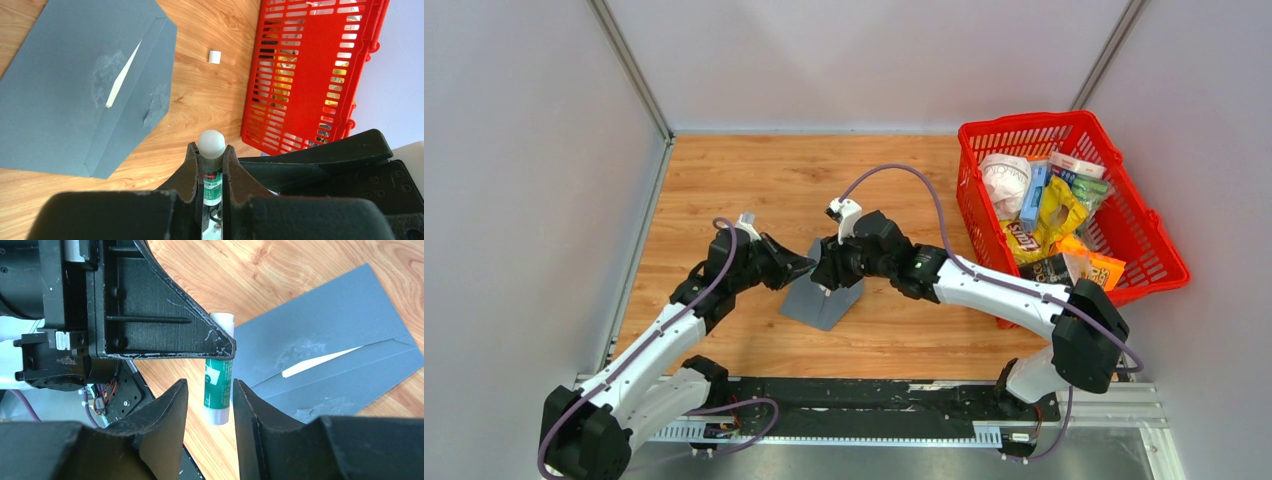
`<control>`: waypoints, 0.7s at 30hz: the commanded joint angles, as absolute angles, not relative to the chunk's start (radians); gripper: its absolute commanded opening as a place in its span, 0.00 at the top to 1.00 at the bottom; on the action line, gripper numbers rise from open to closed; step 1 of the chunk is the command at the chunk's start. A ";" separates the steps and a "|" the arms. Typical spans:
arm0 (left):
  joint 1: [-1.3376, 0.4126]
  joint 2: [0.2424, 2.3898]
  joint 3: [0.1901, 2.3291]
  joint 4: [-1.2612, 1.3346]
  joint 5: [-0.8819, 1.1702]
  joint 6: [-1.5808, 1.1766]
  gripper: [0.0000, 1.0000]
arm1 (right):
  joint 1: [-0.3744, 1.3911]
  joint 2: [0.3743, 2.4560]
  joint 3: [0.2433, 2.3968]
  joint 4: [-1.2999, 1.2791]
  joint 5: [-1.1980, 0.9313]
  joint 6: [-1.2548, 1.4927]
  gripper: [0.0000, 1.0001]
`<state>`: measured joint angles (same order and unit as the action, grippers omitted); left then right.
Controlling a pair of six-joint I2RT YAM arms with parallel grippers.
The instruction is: Place the letter into the envelope and seal it
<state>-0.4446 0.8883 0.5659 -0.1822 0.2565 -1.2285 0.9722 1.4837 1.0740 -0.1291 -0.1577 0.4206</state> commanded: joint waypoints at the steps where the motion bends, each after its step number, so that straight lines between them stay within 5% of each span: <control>1: -0.446 0.870 0.614 -0.179 0.247 -1.212 0.99 | 0.977 1.460 1.062 -0.132 -0.186 0.405 0.59; 15: -0.448 0.859 0.621 -0.190 0.247 -1.201 0.99 | 0.985 1.505 1.089 -0.178 -0.173 0.394 0.65; 21: -0.448 0.868 0.624 -0.195 0.267 -1.181 0.92 | 0.988 1.509 1.111 -0.184 -0.144 0.405 0.92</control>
